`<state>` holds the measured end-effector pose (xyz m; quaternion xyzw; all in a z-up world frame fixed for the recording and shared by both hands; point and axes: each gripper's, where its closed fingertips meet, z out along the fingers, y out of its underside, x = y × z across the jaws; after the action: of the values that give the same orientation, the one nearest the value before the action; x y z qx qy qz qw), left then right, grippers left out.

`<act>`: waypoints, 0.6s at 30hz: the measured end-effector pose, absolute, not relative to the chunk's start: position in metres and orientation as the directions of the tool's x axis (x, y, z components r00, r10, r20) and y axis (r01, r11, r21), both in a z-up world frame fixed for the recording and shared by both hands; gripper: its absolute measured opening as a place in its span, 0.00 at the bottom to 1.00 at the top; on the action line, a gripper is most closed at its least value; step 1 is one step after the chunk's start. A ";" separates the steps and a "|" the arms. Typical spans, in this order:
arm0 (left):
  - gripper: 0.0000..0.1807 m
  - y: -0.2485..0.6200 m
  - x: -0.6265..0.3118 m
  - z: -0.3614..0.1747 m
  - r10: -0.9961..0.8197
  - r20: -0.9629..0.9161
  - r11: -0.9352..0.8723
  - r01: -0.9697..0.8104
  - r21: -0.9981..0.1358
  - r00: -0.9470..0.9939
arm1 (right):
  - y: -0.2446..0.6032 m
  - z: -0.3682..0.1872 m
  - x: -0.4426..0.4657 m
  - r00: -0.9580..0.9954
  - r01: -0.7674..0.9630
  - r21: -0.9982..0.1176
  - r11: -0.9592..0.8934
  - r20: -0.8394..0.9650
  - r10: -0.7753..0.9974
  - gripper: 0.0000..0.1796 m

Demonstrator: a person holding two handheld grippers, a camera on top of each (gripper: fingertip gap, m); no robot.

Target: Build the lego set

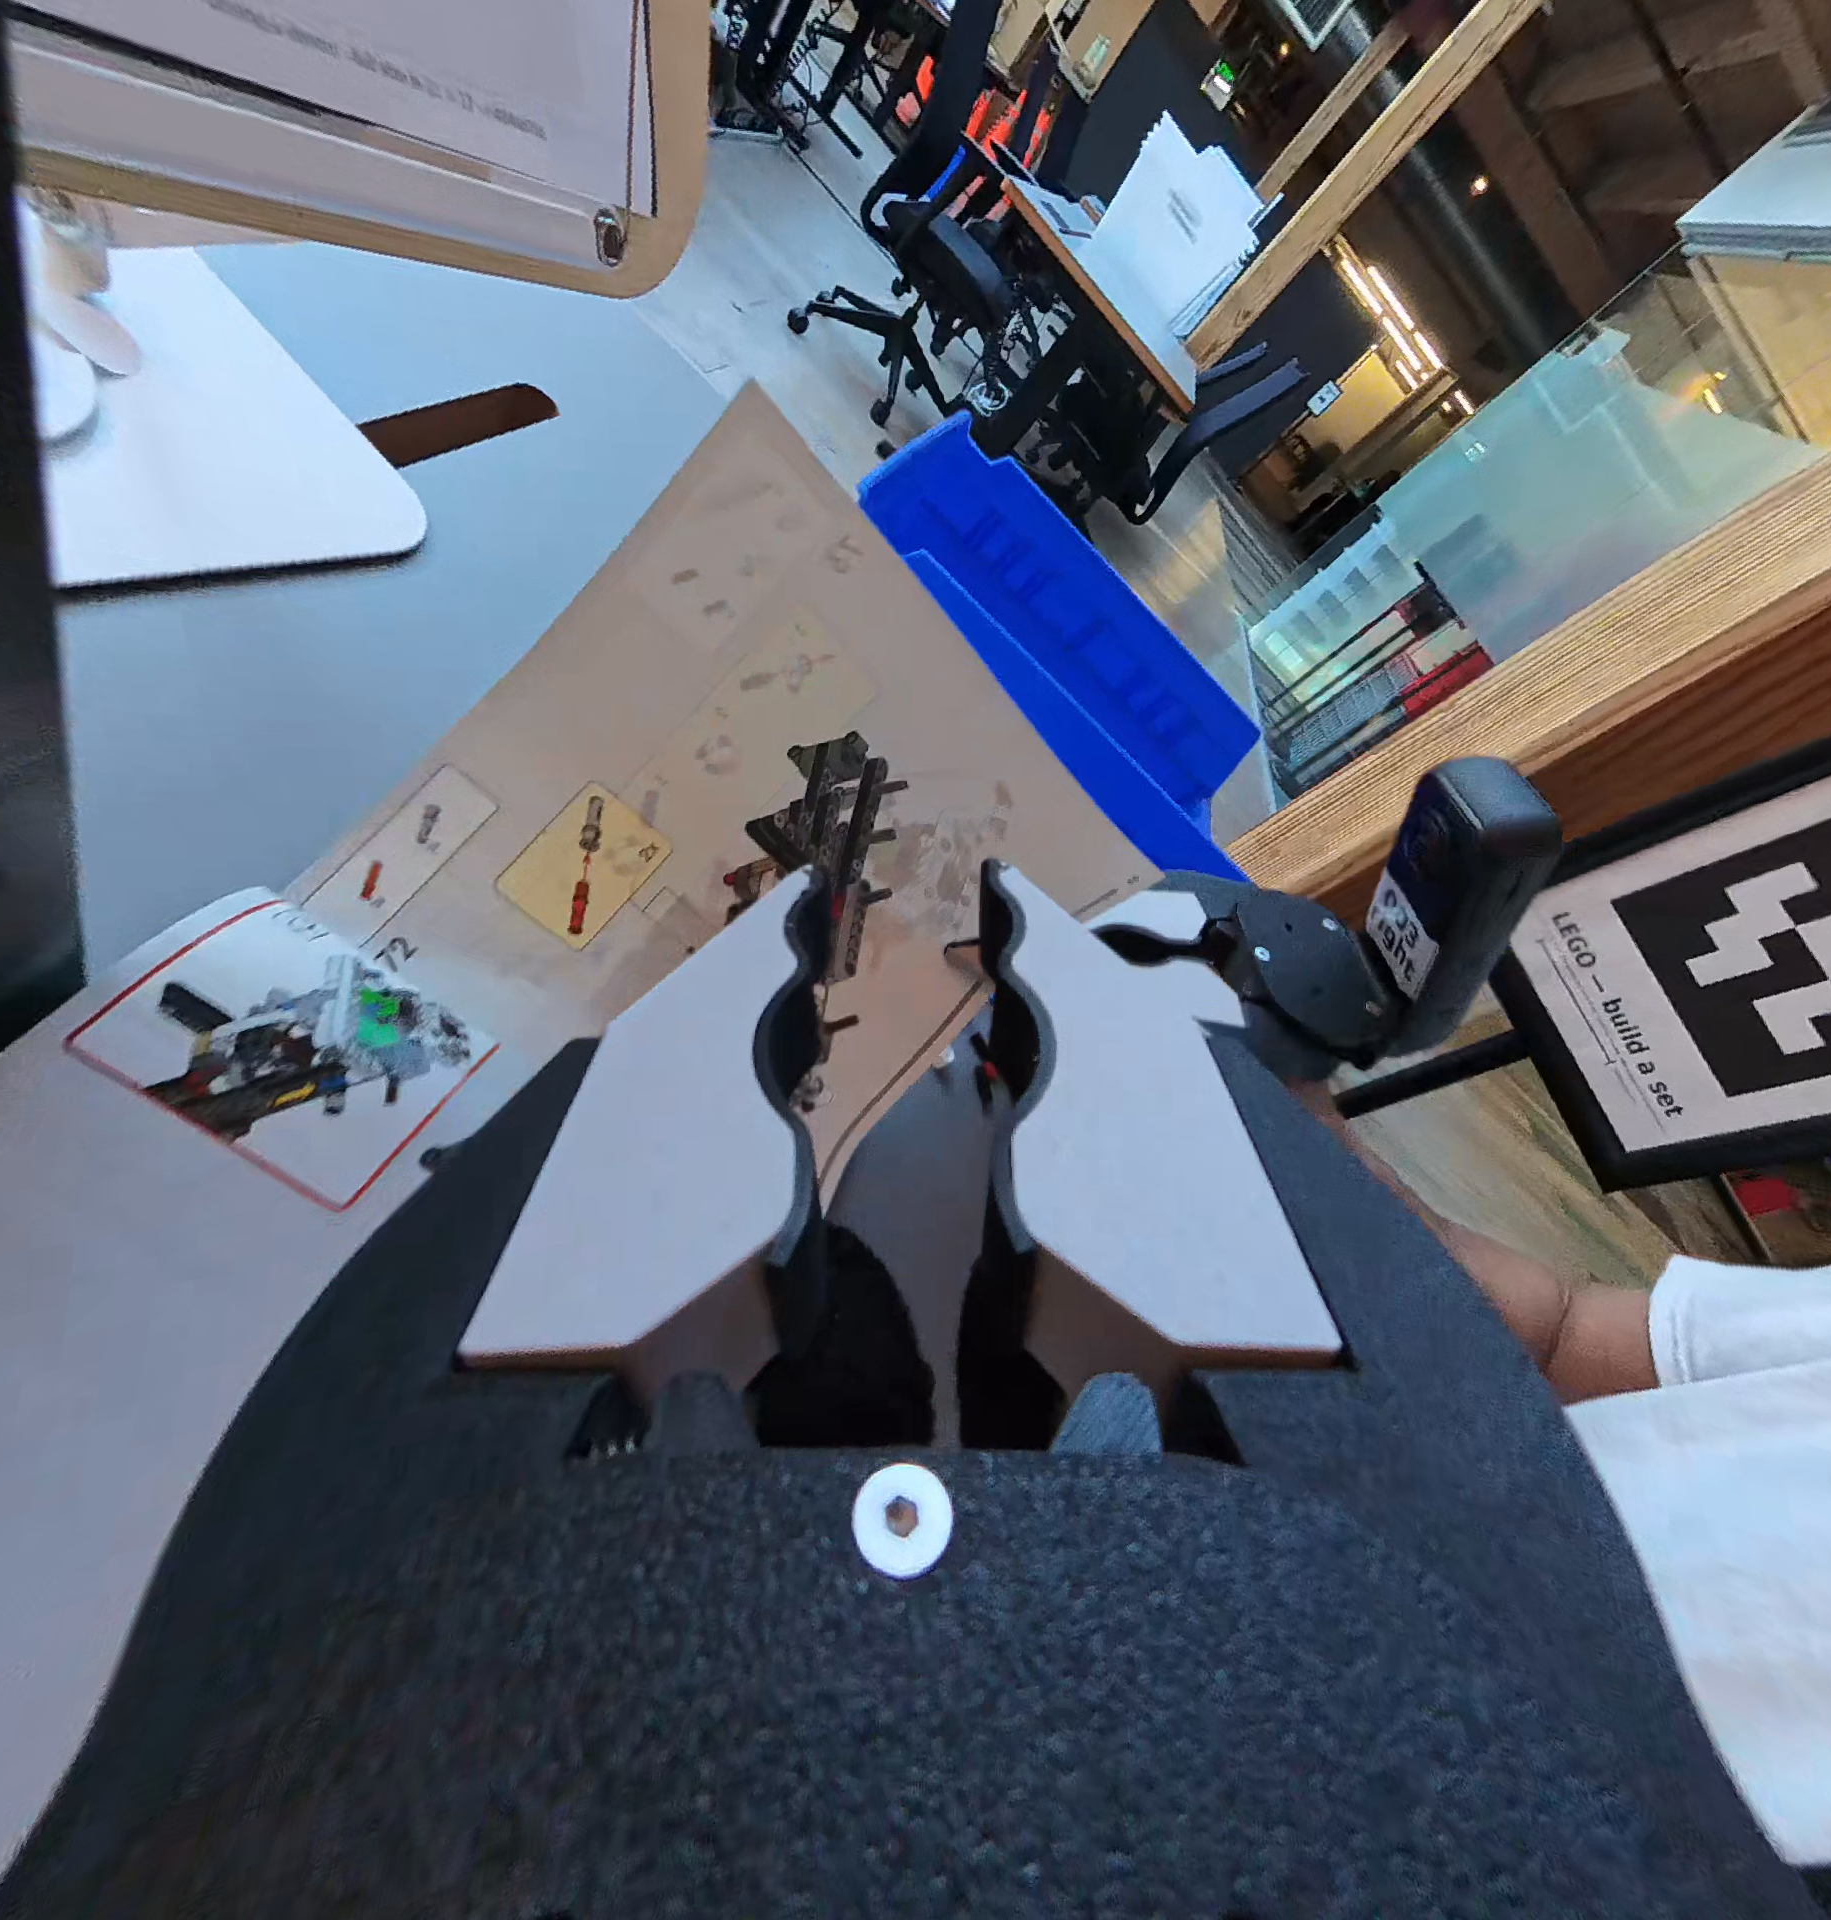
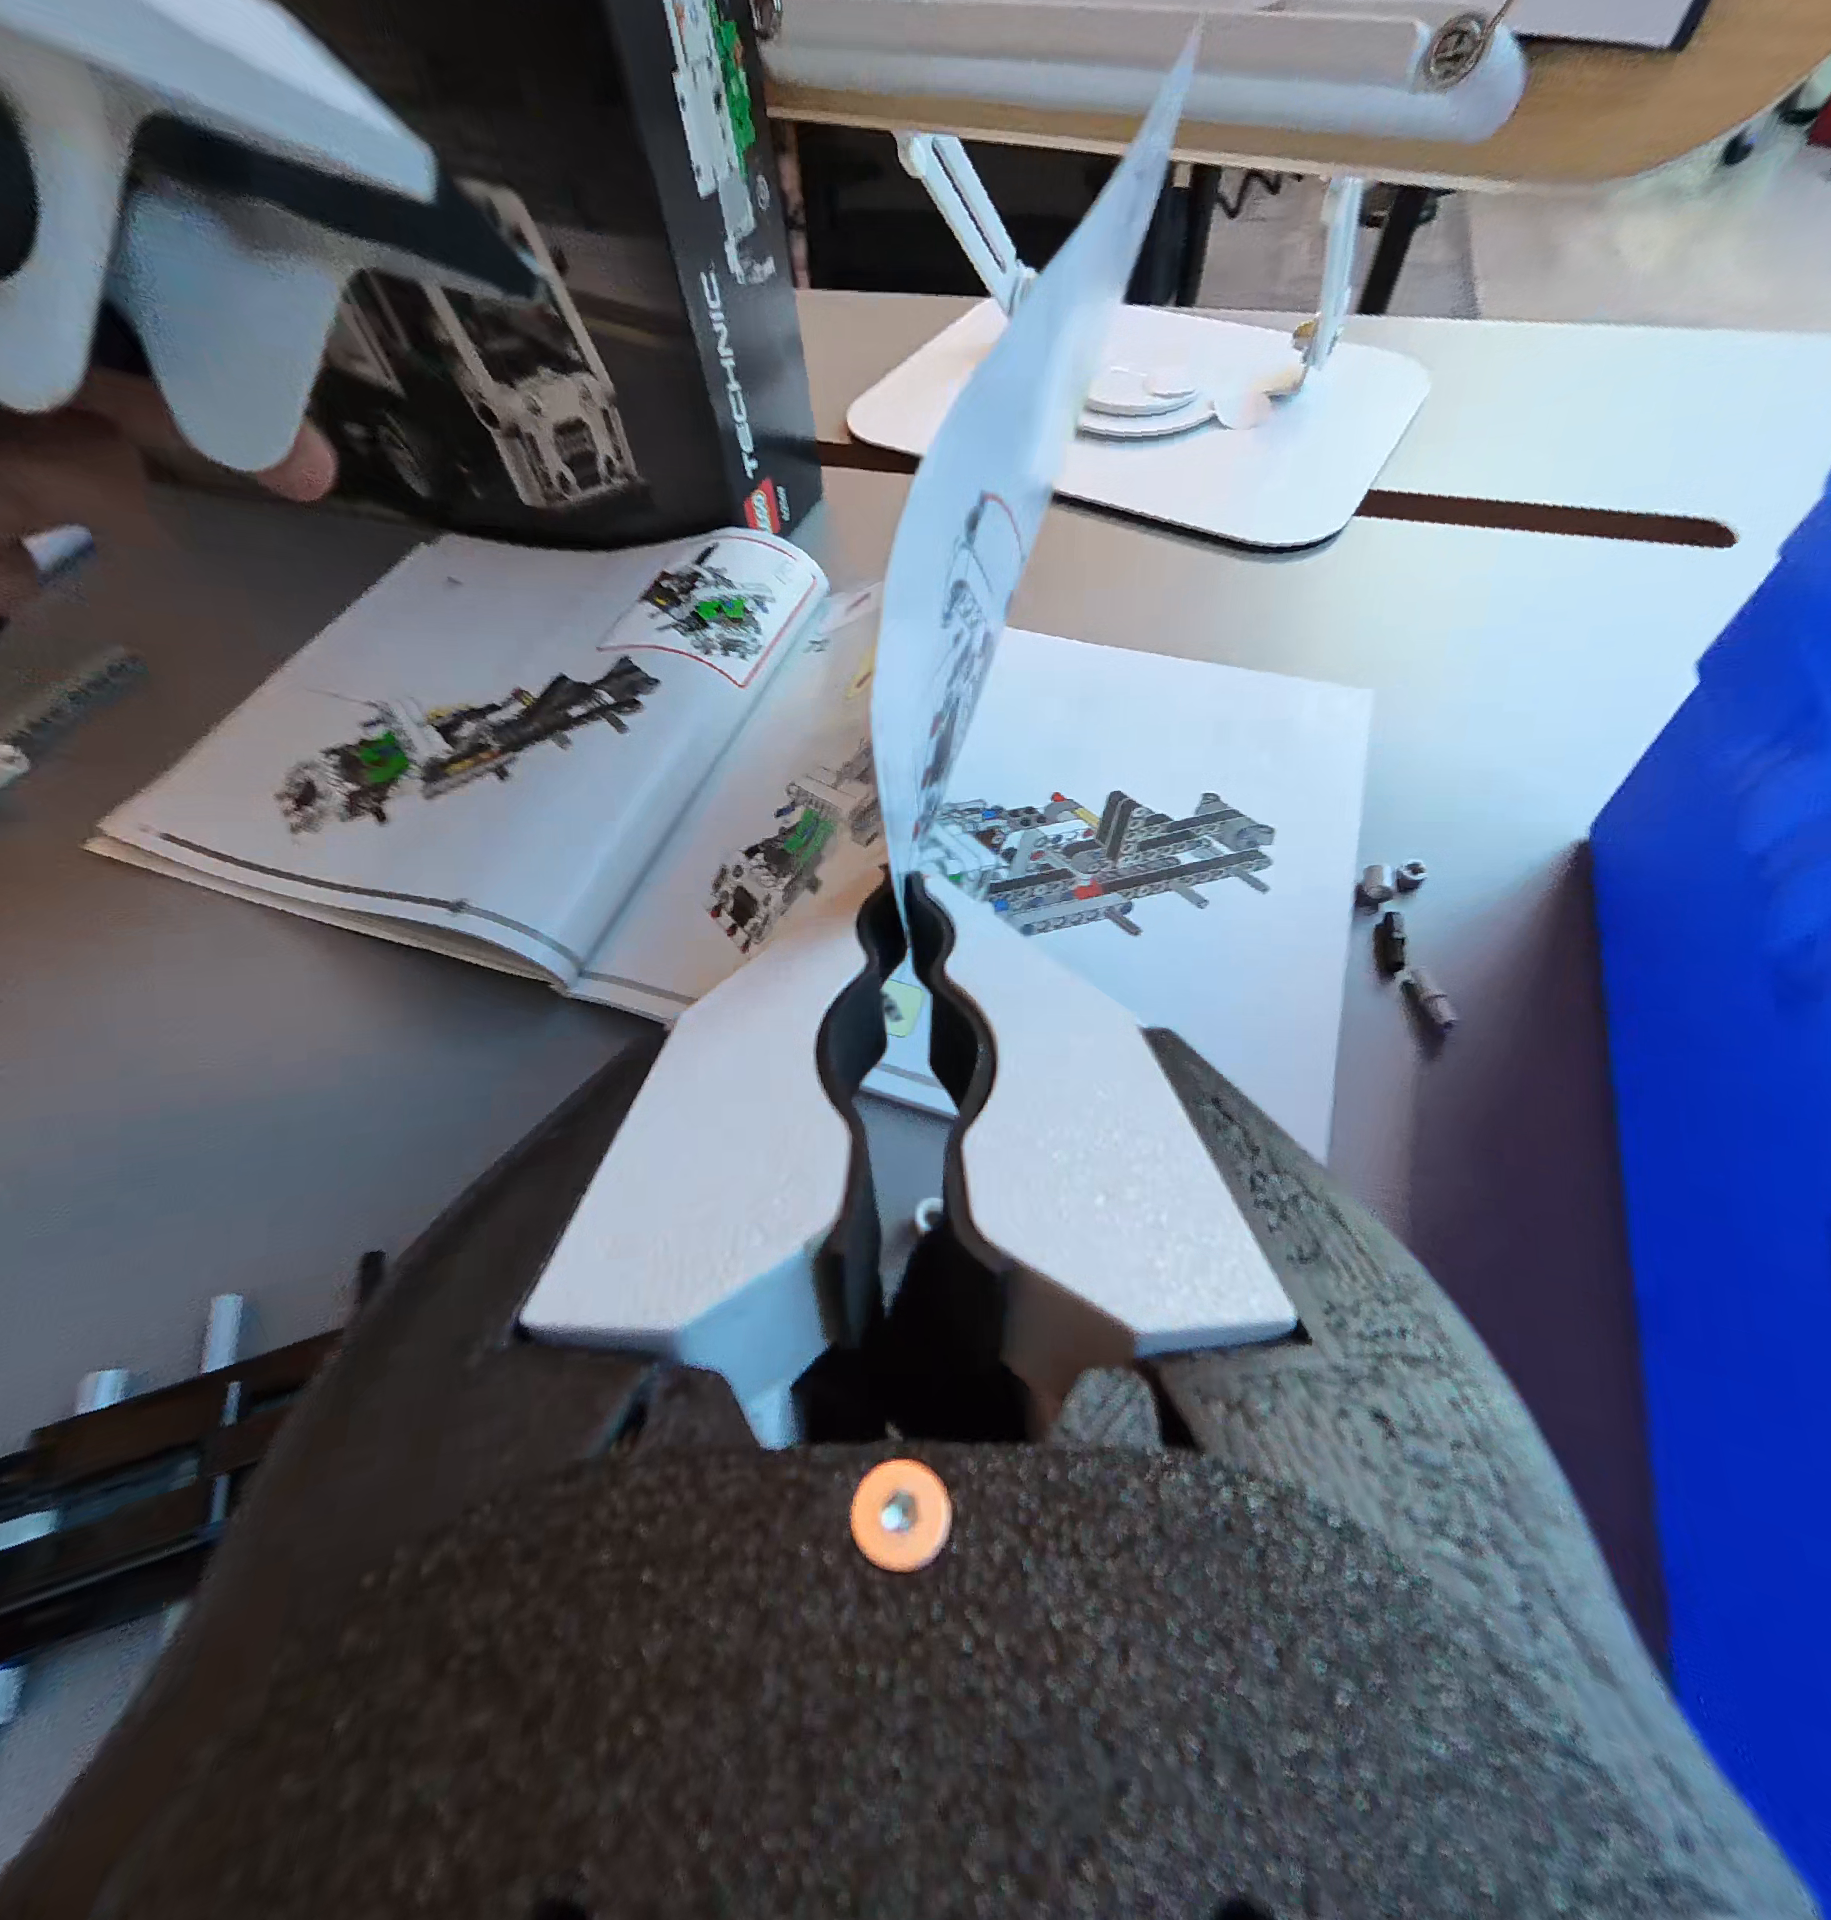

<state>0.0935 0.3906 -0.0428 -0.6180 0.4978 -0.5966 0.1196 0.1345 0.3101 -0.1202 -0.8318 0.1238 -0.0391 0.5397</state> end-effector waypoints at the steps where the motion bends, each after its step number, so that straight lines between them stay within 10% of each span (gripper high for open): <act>1: 0.14 0.393 0.085 -0.040 -0.767 0.609 -0.470 -0.468 -0.748 -0.203 | 0.310 -0.120 0.133 0.966 -0.182 -0.907 -0.379 -0.094 -0.239 0.00; 18: 0.11 0.441 -0.116 0.001 -0.932 0.346 -0.362 -0.232 -0.903 0.110 | 0.319 -0.109 0.119 0.975 -0.208 -0.922 -0.326 -0.170 -0.143 0.00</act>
<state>-0.1163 0.4410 0.0014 -0.6572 0.4429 -0.4991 0.3504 0.1187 0.3188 -0.1091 -0.8137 0.1079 0.0288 0.5704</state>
